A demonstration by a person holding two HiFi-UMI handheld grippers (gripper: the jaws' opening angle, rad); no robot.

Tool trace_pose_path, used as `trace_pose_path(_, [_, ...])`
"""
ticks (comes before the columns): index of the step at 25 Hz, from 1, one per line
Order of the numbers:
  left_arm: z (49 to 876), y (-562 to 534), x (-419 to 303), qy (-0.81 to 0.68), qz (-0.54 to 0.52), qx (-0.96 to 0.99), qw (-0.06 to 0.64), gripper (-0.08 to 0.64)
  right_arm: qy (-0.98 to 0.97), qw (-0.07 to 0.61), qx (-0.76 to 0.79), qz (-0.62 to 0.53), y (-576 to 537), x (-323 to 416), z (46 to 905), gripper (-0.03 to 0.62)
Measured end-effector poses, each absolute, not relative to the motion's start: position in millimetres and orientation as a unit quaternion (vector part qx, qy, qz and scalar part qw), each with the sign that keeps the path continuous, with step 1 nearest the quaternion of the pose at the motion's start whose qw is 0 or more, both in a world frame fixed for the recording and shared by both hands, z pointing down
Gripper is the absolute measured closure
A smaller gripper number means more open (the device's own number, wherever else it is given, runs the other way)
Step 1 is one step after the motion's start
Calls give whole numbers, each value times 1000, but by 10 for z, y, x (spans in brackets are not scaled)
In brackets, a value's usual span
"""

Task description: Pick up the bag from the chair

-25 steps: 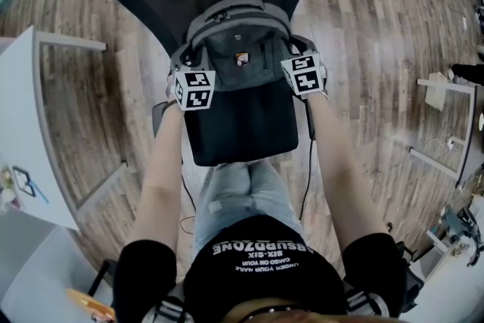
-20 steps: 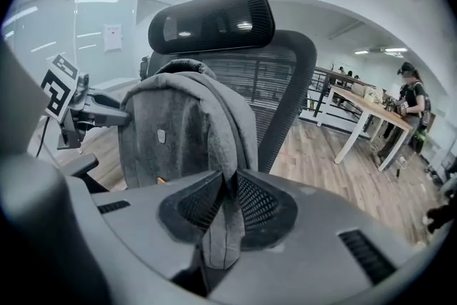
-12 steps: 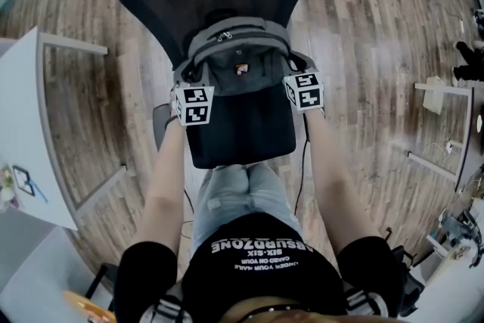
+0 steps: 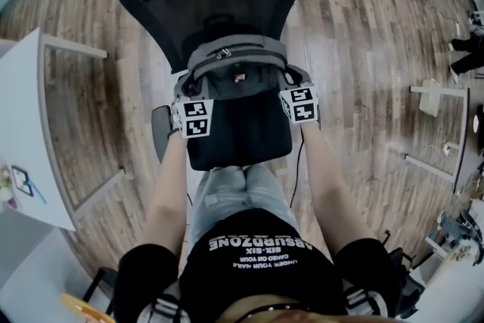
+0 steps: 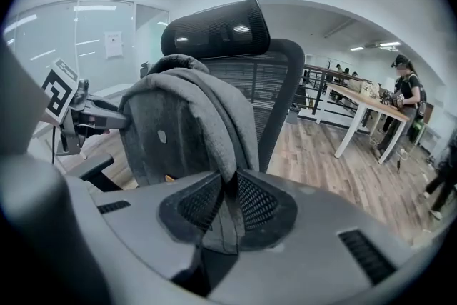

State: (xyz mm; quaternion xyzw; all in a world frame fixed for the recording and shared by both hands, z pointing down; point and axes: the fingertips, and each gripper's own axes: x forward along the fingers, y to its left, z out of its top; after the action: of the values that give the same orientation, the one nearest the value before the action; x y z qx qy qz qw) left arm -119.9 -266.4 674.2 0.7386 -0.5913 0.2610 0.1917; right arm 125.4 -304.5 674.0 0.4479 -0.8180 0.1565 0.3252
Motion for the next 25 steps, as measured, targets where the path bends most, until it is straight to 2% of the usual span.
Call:
trace_pose_path(9, [6714, -2507, -1147, -588, 263, 737, 204, 451, -815, 316, 457, 165, -2872, 1315, 6717, 525])
trace_pose_path(25, [6692, -1911, -1057, -582, 276, 740, 196, 451, -806, 342, 459, 148, -2276, 1399, 6715, 525])
